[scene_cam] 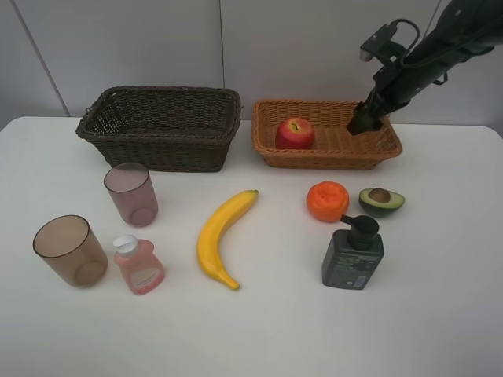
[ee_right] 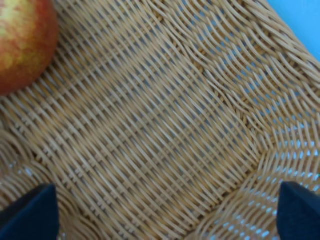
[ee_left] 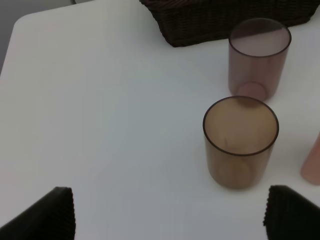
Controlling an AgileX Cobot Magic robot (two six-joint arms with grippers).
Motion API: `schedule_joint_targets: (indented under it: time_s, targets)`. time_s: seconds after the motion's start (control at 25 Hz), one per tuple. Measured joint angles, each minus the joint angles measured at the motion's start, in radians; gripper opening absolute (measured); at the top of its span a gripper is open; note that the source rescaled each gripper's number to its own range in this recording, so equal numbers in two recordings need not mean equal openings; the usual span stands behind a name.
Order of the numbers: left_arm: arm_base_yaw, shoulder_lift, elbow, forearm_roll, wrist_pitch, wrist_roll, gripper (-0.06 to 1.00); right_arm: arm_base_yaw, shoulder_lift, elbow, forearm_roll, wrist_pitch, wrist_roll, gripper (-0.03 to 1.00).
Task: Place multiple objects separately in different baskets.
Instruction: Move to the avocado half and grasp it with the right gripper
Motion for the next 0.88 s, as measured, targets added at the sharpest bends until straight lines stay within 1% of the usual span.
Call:
schedule_joint_targets:
  time_s: [0.12,0.24,0.6,0.72,0.88]
  targets:
    - [0.0,0.0,0.0,0.0,0.0,0.0,1.0,0.0,-0.04,0.0,-0.024,0.021,0.0,0.87]
    - [0.0,0.0,0.0,0.0,0.0,0.0,1.0,0.0,-0.068,0.0,-0.046,0.062,0.0,0.87]
    - [0.0,0.0,0.0,0.0,0.0,0.0,1.0,0.0,-0.139,0.011,-0.108,0.235,0.001,0.87]
    - [0.0,0.0,0.0,0.0,0.0,0.0,1.0,0.0,-0.178,0.076,-0.111,0.244,0.002,0.87]
    - [0.0,0.0,0.0,0.0,0.0,0.0,1.0,0.0,-0.25,0.19,-0.12,0.217,0.002,0.87]
